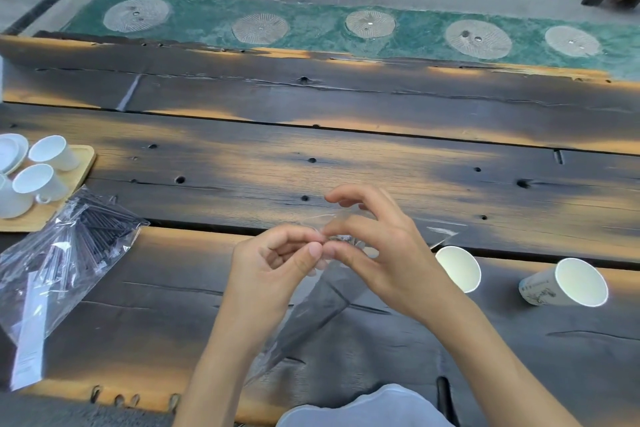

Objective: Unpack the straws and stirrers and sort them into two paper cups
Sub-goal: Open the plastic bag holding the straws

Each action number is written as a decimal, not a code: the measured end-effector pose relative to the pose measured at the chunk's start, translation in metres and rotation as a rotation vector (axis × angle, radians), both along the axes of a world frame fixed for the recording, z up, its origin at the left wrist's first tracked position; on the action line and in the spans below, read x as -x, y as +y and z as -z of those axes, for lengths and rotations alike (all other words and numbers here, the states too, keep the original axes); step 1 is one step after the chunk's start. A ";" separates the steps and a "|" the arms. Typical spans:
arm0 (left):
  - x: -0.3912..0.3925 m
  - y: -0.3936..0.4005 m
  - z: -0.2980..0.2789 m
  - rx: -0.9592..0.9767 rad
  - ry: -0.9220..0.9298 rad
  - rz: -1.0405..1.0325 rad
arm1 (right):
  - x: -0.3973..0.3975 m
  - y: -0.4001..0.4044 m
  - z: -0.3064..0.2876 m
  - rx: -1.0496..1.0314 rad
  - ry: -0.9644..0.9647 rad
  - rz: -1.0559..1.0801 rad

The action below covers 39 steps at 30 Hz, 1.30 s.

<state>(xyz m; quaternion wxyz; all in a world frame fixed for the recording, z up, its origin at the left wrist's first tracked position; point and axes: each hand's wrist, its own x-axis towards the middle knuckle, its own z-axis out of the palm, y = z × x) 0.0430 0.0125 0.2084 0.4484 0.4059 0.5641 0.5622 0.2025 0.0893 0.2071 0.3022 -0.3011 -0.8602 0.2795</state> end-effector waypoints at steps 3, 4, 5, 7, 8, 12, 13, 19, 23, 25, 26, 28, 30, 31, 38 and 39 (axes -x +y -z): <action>-0.002 -0.001 0.000 -0.012 0.030 0.005 | 0.001 -0.001 0.001 -0.037 0.042 0.041; -0.003 -0.002 0.000 -0.014 0.045 0.004 | 0.001 -0.002 0.002 -0.041 0.055 0.045; -0.004 -0.002 0.000 -0.014 0.061 0.004 | 0.001 -0.002 0.002 -0.038 0.065 0.045; -0.004 -0.003 0.002 -0.008 0.107 0.002 | 0.001 -0.003 0.001 0.004 0.080 0.035; -0.004 -0.004 0.004 -0.005 0.137 0.003 | 0.001 -0.002 0.000 0.038 0.091 0.034; 0.005 -0.010 0.012 0.025 0.261 0.016 | -0.007 0.010 -0.010 0.195 0.156 0.125; 0.007 -0.011 0.013 0.032 0.286 0.025 | -0.009 0.012 -0.012 0.239 0.156 0.143; 0.003 -0.010 0.008 0.005 0.324 0.092 | -0.008 0.009 -0.015 0.406 0.125 0.041; -0.012 0.002 0.007 -0.135 0.439 0.081 | -0.004 0.009 -0.015 0.332 0.025 -0.007; -0.013 0.006 0.008 -0.164 0.470 0.042 | -0.004 0.008 -0.018 0.368 0.026 -0.010; -0.012 0.007 0.007 -0.173 0.467 0.036 | -0.006 0.008 -0.019 0.354 0.053 0.011; -0.005 0.008 0.004 -0.180 0.402 0.034 | -0.017 0.013 -0.014 0.288 0.153 0.138; 0.002 0.007 -0.002 -0.182 0.313 0.043 | -0.037 0.022 0.001 0.229 0.228 0.350; 0.005 0.006 -0.004 -0.182 0.285 0.038 | -0.048 0.026 0.011 0.250 0.242 0.441; 0.021 0.008 -0.005 -0.197 0.068 -0.034 | -0.073 0.034 0.087 1.041 0.543 0.261; 0.022 0.009 -0.005 -0.195 0.052 -0.045 | -0.069 0.033 0.096 1.082 0.509 0.220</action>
